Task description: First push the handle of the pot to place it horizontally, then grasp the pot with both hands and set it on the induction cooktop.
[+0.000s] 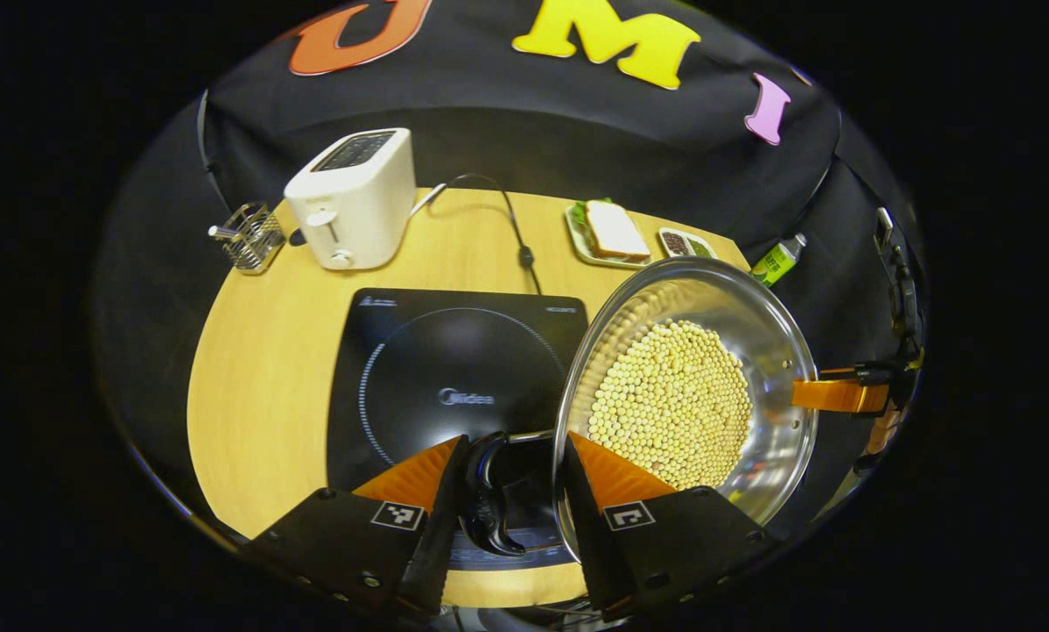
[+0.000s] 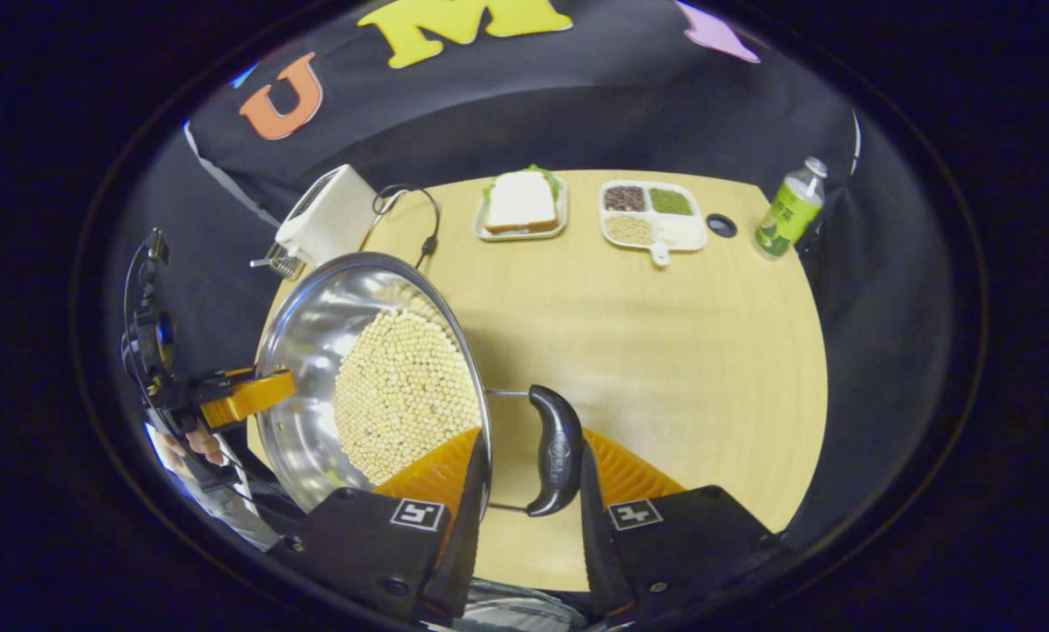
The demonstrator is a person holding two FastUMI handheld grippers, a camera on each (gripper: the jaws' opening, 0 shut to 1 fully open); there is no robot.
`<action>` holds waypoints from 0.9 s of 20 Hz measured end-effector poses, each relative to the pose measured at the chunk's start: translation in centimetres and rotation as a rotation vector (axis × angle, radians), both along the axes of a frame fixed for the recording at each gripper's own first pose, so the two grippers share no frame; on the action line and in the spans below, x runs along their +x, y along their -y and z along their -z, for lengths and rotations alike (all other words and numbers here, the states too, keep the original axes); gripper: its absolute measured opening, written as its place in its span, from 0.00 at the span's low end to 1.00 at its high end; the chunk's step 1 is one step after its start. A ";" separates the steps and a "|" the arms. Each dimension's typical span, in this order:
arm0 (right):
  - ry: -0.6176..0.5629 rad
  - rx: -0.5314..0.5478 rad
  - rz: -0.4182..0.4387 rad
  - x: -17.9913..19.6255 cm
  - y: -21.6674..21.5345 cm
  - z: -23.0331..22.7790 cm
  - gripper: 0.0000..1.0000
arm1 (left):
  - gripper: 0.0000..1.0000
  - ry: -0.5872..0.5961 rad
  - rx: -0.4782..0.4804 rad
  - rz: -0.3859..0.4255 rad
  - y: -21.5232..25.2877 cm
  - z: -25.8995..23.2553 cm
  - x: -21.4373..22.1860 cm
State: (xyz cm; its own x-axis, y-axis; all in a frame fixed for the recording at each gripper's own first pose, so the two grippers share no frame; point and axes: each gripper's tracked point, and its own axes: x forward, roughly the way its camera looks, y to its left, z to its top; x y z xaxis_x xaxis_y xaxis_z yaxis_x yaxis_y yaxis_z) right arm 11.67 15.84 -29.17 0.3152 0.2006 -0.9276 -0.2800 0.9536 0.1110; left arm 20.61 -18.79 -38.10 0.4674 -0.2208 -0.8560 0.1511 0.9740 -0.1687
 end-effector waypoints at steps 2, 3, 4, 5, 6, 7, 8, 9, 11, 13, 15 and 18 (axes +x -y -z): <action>-0.007 -0.010 -0.020 0.2 -2.8 0.9 0.53 | 0.59 -0.008 0.001 -0.019 -0.3 0.0 -0.1; -0.014 -0.011 -0.025 0.4 -4.1 1.6 0.53 | 0.59 -0.018 -0.002 -0.030 -0.4 -0.1 -0.2; -0.018 -0.014 -0.029 0.9 -5.3 2.4 0.53 | 0.59 -0.028 -0.005 -0.038 -0.5 -0.1 -0.5; -0.023 -0.017 -0.035 1.3 -6.5 3.3 0.53 | 0.59 -0.034 -0.002 -0.041 -0.5 -0.1 -0.5; -0.028 -0.017 -0.032 1.8 -7.5 4.0 0.53 | 0.59 -0.042 0.000 -0.045 -0.4 -0.1 -0.5; -0.034 -0.017 -0.031 2.3 -8.5 4.8 0.53 | 0.59 -0.051 0.000 -0.054 -0.2 -0.1 -0.4; -0.039 -0.015 -0.024 2.7 -9.4 5.5 0.53 | 0.59 -0.058 -0.004 -0.061 -0.2 0.0 -0.3; -0.047 -0.014 -0.018 2.9 -10.2 6.2 0.53 | 0.59 -0.067 -0.002 -0.053 -0.1 0.0 -0.4; -0.058 -0.017 -0.004 3.1 -11.5 7.2 0.54 | 0.59 -0.088 -0.003 -0.044 -0.2 0.0 0.2; -0.065 -0.019 0.003 2.4 -11.7 7.6 0.53 | 0.60 -0.091 0.002 -0.037 -0.4 -0.8 1.4; -0.059 -0.011 0.001 2.5 -12.5 8.0 0.53 | 0.60 -0.083 0.033 -0.005 -0.1 -1.2 1.9; -0.048 -0.005 0.020 3.6 -13.6 8.7 0.53 | 0.59 -0.078 0.050 0.015 0.0 -2.0 2.1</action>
State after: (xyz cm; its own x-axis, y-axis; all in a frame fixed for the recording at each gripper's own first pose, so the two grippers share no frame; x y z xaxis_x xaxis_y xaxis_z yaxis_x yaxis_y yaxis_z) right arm 15.29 29.49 -37.82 0.2740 0.1898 -0.9428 -0.2549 0.9596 0.1191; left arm 22.70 -18.83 -36.12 0.3959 -0.1832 -0.8998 0.1536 0.9793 -0.1318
